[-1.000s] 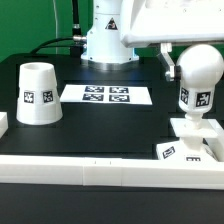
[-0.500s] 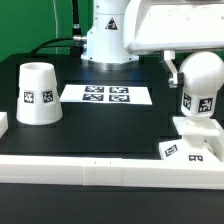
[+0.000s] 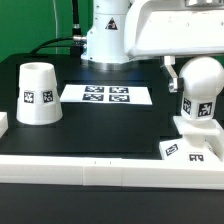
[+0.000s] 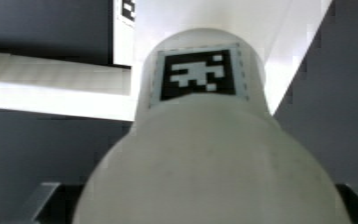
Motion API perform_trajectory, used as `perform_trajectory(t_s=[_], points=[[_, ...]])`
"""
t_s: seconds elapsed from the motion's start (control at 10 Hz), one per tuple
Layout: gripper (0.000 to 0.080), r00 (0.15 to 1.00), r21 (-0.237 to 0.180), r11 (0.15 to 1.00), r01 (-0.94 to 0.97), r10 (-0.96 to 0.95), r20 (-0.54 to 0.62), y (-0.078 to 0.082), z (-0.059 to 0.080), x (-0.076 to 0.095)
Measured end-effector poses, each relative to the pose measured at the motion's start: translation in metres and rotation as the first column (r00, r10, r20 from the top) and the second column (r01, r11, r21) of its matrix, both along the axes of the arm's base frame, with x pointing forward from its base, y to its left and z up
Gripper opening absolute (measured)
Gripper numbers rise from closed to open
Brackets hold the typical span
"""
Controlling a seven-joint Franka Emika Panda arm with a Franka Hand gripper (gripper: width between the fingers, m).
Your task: Assemble lamp
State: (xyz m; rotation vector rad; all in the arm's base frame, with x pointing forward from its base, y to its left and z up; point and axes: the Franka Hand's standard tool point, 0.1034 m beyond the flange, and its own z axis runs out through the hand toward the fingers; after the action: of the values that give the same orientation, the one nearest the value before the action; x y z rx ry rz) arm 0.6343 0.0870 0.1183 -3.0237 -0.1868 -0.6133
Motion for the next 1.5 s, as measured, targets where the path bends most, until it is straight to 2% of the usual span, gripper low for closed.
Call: perform_trajectory(t_s=[0.1, 0.5, 0.8, 1.1, 1.4, 1.5], points=[[0.0668, 1.0, 0.0, 1.0, 0.0, 0.0, 0.0, 0.0, 0.0, 0.0], [0.0698, 1.0, 0.001, 1.0, 0.003, -0.003, -0.001, -0.002, 0.002, 0.0], [0.0698, 1.0, 0.003, 1.0, 0.005, -0.005, -0.005, -0.004, 0.02, 0.002], [0.0698, 0.999, -0.001, 1.0, -0.008, 0.008, -0.039, -0.012, 0.051, 0.004], [0.0698, 0.999, -0.001, 1.0, -0.007, 0.007, -0.045, -0.011, 0.049, 0.004], [0.0698, 0.992, -0.001, 1.0, -0.014, 0.014, -0.127, -0.01, 0.045, -0.002]])
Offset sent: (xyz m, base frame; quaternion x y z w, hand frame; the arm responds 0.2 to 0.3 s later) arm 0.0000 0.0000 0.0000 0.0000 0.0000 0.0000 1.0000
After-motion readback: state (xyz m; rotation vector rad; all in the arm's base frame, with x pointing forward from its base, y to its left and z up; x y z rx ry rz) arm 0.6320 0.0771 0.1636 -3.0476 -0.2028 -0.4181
